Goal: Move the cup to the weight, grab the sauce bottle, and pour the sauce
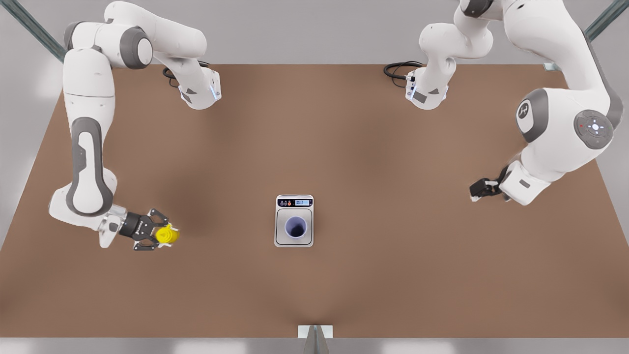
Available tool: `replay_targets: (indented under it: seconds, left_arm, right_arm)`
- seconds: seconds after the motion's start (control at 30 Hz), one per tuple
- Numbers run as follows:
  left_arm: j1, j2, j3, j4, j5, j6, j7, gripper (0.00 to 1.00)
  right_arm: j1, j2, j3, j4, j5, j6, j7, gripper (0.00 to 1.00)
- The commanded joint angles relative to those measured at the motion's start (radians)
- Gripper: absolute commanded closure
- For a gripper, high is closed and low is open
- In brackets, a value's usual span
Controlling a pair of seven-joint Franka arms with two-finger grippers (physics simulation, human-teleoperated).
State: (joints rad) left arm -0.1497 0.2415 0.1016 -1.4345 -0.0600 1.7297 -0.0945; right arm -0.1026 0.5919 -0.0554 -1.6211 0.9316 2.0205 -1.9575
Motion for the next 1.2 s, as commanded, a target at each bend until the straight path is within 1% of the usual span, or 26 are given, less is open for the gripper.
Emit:
replay_targets:
  seconds: [0.0,0.03,0.07,0.1,0.13,0.17,0.2,0.23,0.3,0.37,0.43,0.53,0.57,0.67,0.77,0.87,0.93,1.03,1.07,1.17]
  left_arm:
    - [0.005,0.002,0.001,0.002,-0.001,0.001,0.001,0.0]
    - [0.009,0.009,0.003,0.005,-0.003,-0.001,0.001,0.0]
    - [0.009,0.002,0.018,0.005,-0.001,-0.005,0.007,0.0]
    - [0.007,0.001,0.02,0.005,-0.001,-0.005,0.006,0.0]
    - [0.007,0.001,0.023,0.003,-0.003,-0.015,0.001,0.0]
    - [0.007,-0.002,0.023,0.005,-0.001,-0.019,0.001,0.0]
    - [0.007,-0.004,0.023,0.038,-0.001,-0.028,0.004,0.0]
    - [0.007,-0.005,0.023,0.074,-0.001,-0.078,0.004,0.0]
    - [0.005,-0.021,0.021,0.078,-0.006,-0.104,0.01,0.0]
    - [-0.001,-0.048,0.012,0.08,-0.009,-0.151,0.012,0.0]
    - [0.004,-0.042,0.021,0.08,-0.006,-0.148,0.012,0.0]
    - [0.01,-0.033,0.024,0.081,-0.001,-0.142,0.009,0.0]
    - [0.012,-0.033,0.041,0.094,0.003,-0.144,0.012,0.0]
    - [0.01,-0.036,0.041,0.103,0.005,-0.144,0.01,0.0]
    - [0.01,-0.037,0.041,0.115,0.005,-0.144,0.01,0.0]
    - [0.01,-0.036,0.041,0.117,0.005,-0.144,0.01,0.0]
    - [0.01,-0.036,0.041,0.117,0.005,-0.144,0.01,0.0]
    - [0.01,-0.036,0.041,0.118,0.006,-0.144,0.009,0.0]
    - [0.01,-0.034,0.041,0.118,0.008,-0.144,0.009,0.0]
    - [0.01,-0.033,0.041,0.117,0.012,-0.142,0.009,0.0]
  right_arm:
    - [0.004,0.0,0.0,0.01,-0.022,0.004,0.015,0.44]
    - [0.033,-0.007,0.002,0.027,-0.098,0.039,0.081,0.44]
    - [0.076,-0.037,0.006,0.026,-0.227,0.112,0.205,0.44]
    - [0.113,-0.052,0.006,0.027,-0.28,0.136,0.262,0.44]
    - [0.164,-0.07,0.006,0.027,-0.394,0.188,0.371,0.44]
    - [0.218,-0.07,0.006,0.052,-0.473,0.207,0.474,0.44]
    - [0.264,-0.07,0.006,0.067,-0.557,0.228,0.581,0.44]
    - [0.313,-0.069,0.008,0.069,-0.643,0.256,0.695,0.44]
    - [0.4,-0.058,0.008,0.104,-0.776,0.257,0.841,0.44]
    - [0.503,-0.037,0.008,0.132,-0.885,0.241,0.871,0.44]
    - [0.569,-0.037,0.008,0.13,-0.915,0.239,0.859,0.44]
    - [0.681,-0.037,0.006,0.129,-1.016,0.225,0.871,0.44]
    - [0.693,-0.037,0.006,0.127,-1.07,0.215,0.871,0.44]
    - [0.704,-0.037,0.006,0.125,-1.237,0.159,0.871,0.44]
    - [0.73,-0.038,0.002,0.13,-1.333,0.126,0.873,0.44]
    - [0.756,-0.035,-0.001,0.132,-1.474,0.116,0.951,0.44]
    - [0.759,-0.029,0.0,0.132,-1.631,0.115,1.02,0.44]
    - [0.759,-0.001,-0.001,0.181,-1.715,0.09,1.036,0.44]
    - [0.762,0.017,-0.001,0.208,-1.76,0.055,1.1,0.44]
    - [0.778,0.035,0.0,0.216,-1.769,0.02,1.309,0.44]
